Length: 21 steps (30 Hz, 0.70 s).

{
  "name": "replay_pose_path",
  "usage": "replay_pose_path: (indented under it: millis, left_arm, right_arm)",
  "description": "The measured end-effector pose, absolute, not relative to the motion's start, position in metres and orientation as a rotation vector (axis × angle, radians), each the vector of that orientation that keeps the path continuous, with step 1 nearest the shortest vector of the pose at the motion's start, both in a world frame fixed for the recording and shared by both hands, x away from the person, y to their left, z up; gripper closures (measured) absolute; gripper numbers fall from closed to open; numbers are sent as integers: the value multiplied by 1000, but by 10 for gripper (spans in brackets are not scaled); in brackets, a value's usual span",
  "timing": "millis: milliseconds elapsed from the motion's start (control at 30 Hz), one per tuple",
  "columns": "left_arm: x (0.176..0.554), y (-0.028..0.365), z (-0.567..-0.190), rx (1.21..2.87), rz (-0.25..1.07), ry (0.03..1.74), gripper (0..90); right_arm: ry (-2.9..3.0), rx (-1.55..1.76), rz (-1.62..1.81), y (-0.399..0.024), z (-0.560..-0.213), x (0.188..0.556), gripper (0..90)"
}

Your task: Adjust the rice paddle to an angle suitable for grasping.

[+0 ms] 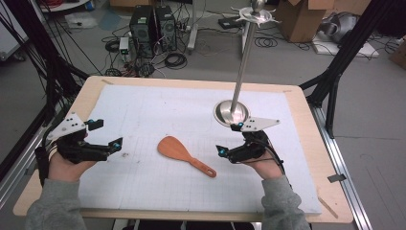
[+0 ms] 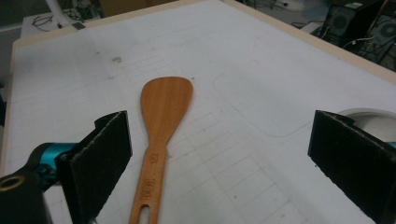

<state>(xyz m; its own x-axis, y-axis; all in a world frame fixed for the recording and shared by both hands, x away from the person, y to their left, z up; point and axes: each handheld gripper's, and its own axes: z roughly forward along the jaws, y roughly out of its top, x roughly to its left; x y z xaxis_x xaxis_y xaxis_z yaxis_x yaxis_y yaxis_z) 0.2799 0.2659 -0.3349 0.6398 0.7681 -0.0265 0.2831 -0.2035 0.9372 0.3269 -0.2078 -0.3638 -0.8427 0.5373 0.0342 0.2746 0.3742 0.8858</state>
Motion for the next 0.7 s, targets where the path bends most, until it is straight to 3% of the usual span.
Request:
replay_pose_path:
  millis: [133, 267, 700]
  left_arm:
    - [279, 267, -335, 1769, 554, 850, 57]
    - [279, 269, -336, 1769, 554, 857, 57]
    - [280, 269, -338, 1777, 548, 862, 57]
  right_arm:
    - [2419, 698, 1433, -197, -368, 327, 64]
    - [2461, 658, 1380, -185, -373, 326, 139]
    - [2561, 618, 1195, -152, -395, 322, 163]
